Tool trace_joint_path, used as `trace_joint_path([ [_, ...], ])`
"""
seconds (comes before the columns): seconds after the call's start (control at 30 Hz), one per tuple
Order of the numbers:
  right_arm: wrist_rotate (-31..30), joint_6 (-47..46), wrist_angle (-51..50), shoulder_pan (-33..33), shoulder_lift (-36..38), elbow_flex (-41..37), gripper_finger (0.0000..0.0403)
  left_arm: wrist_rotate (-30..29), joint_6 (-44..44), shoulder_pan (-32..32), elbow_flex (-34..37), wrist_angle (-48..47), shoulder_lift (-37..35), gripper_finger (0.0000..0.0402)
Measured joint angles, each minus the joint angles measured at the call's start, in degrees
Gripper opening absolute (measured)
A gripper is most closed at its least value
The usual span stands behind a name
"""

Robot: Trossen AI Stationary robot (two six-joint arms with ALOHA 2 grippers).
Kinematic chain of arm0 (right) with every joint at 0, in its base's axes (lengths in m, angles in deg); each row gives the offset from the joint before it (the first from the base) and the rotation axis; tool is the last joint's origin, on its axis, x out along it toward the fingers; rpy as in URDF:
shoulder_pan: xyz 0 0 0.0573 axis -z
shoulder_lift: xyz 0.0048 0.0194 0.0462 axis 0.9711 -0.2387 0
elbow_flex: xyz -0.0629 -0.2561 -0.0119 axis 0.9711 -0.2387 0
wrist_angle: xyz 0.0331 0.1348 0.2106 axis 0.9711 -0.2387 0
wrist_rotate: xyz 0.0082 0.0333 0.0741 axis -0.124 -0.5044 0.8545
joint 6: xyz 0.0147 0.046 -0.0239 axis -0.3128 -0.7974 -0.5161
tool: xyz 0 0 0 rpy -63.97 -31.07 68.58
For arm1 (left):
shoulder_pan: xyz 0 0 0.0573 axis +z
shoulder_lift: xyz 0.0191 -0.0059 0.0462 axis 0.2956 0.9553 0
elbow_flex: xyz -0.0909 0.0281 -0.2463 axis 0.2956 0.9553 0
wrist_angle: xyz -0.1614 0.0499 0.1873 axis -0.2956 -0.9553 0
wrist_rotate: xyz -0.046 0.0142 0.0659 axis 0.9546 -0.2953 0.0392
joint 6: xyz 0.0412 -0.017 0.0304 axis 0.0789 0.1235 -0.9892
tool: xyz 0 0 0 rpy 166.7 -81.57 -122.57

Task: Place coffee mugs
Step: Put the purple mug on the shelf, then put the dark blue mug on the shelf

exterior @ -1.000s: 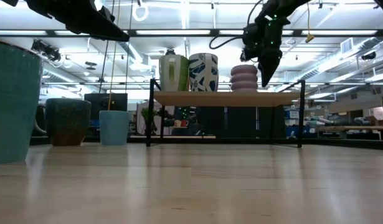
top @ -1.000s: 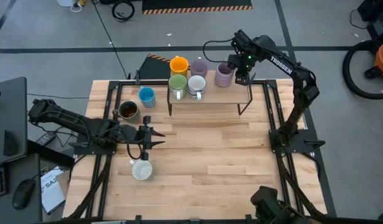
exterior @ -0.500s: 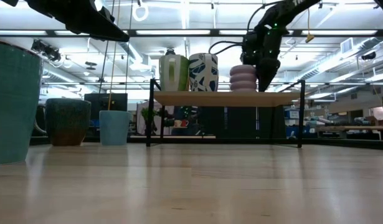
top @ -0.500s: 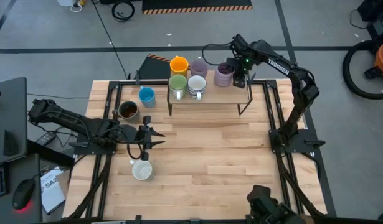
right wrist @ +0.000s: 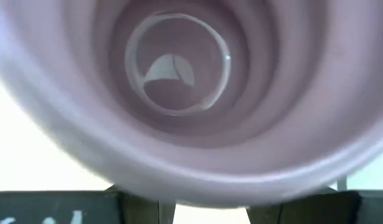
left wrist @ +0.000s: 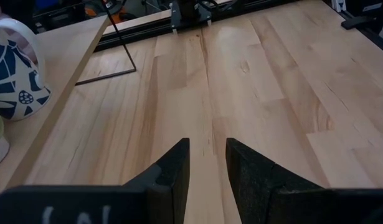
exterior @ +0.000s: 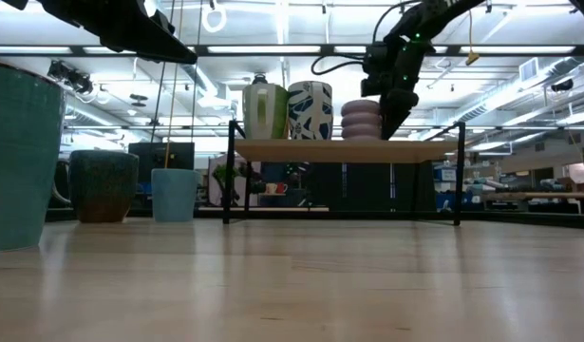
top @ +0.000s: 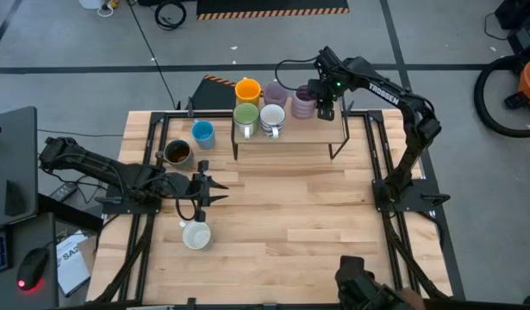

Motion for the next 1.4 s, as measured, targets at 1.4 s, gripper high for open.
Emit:
trace_joint_path([
  [1.4, -6.34, -32.36, -3.76, -20.66, 14.16, -2.65, 0.0152, 1.15, 18.36, 0.07, -0.07, -6.77, -0.02, 0.0110],
])
